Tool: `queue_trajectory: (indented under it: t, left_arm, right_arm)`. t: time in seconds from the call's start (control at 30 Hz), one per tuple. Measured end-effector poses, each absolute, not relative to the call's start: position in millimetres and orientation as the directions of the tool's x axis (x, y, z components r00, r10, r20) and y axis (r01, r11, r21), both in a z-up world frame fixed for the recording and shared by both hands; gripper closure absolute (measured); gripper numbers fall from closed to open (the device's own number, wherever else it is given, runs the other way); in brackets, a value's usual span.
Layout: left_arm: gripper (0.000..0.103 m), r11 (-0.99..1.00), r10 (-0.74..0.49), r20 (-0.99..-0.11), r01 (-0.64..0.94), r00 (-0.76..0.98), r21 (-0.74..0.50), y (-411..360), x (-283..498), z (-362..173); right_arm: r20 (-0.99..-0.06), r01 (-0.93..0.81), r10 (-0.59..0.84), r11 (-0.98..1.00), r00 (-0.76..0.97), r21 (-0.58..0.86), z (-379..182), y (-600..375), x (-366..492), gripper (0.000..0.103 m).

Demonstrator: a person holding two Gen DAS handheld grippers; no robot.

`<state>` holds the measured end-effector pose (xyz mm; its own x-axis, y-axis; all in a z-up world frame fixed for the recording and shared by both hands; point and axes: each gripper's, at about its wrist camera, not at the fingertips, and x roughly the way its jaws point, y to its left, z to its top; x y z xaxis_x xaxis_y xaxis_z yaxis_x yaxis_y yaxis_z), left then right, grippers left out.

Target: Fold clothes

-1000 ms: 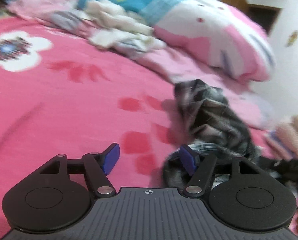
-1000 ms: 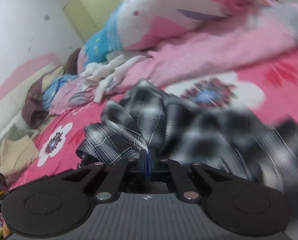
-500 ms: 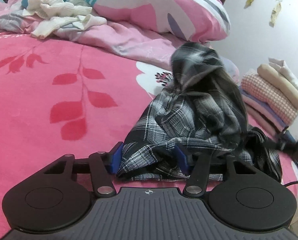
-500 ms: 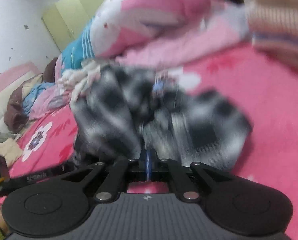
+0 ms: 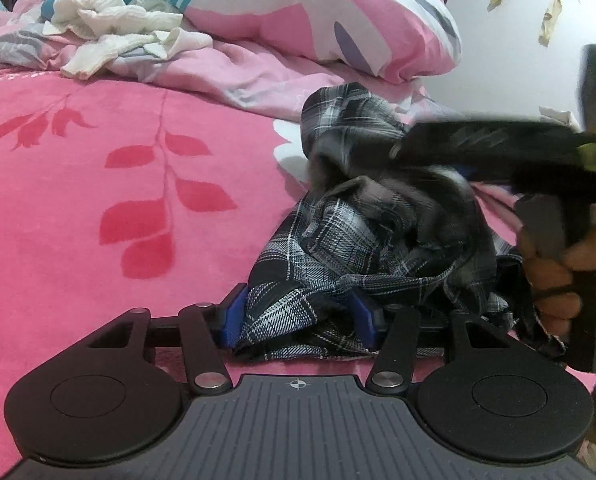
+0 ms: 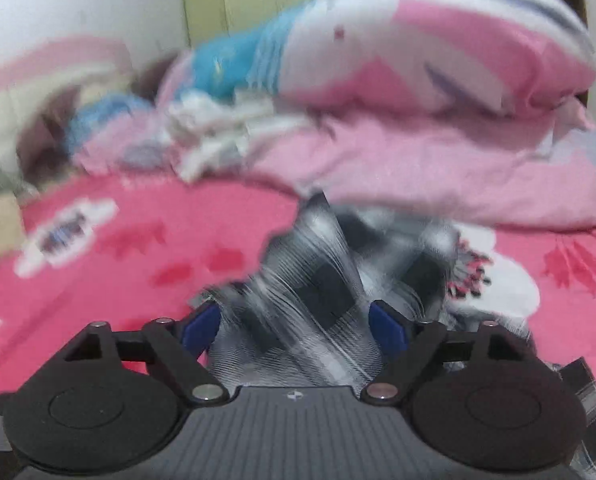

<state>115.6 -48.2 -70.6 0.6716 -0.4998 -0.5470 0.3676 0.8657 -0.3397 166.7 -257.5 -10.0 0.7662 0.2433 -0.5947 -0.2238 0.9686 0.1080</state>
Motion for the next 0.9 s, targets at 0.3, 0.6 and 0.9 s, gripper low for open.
queue_trajectory:
  t: [0.3, 0.6, 0.9]
  left_arm:
    - [0.049, 0.859, -0.512, -0.549, 0.379, 0.660, -0.345, -48.4, 116.9, -70.0]
    - [0.048, 0.861, -0.508, -0.551, 0.385, 0.662, -0.332, -51.1, 115.2, -70.8]
    - [0.047, 0.869, -0.495, -0.558, 0.384, 0.666, -0.312, -55.2, 113.8, -70.3]
  right_arm:
    - [-0.434, 0.066, 0.277, 0.777, 0.858, 0.626, -34.6, -380.6, 73.2, 0.090]
    - [-0.427, 0.208, 0.218, 0.629, 0.878, 0.749, -68.3, -433.7, -9.3, 0.089]
    - [-0.400, -0.066, 0.177, 0.959, 0.899, 0.275, 16.2, -363.0, 42.6, 0.057]
